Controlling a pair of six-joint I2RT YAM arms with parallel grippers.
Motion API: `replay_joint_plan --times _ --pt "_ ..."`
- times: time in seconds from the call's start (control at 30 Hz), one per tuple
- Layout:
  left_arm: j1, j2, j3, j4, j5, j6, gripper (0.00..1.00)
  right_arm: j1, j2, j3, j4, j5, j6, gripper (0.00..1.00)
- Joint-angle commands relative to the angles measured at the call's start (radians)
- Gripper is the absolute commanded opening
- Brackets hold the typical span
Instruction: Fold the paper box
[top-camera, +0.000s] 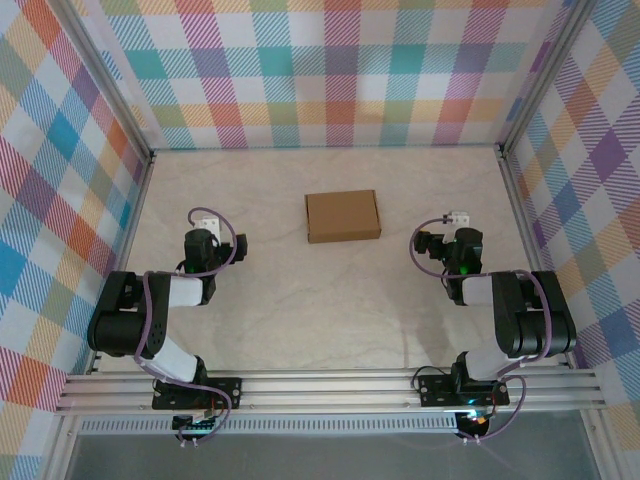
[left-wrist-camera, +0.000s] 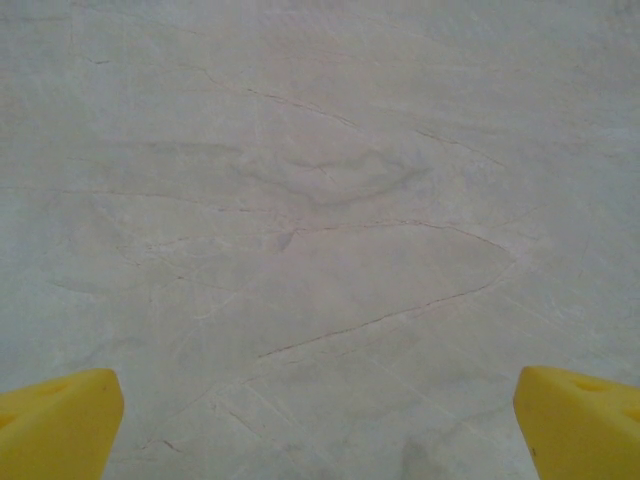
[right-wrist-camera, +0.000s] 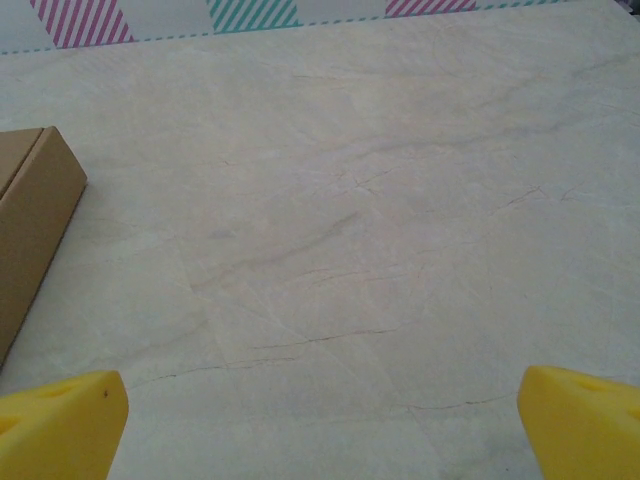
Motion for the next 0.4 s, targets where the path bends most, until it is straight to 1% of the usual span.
replay_joint_plan --times 0.0,0.37 --pt "0.0 -0.009 0.002 0.034 0.006 -0.011 1.0 -0.006 0.0 -0.001 0.042 -0.016 -0.013 1.0" --pt "0.0 -0.006 0.002 0.033 0.018 -0.007 1.0 -0.006 -0.003 -0.008 0.052 -0.014 -0.016 1.0"
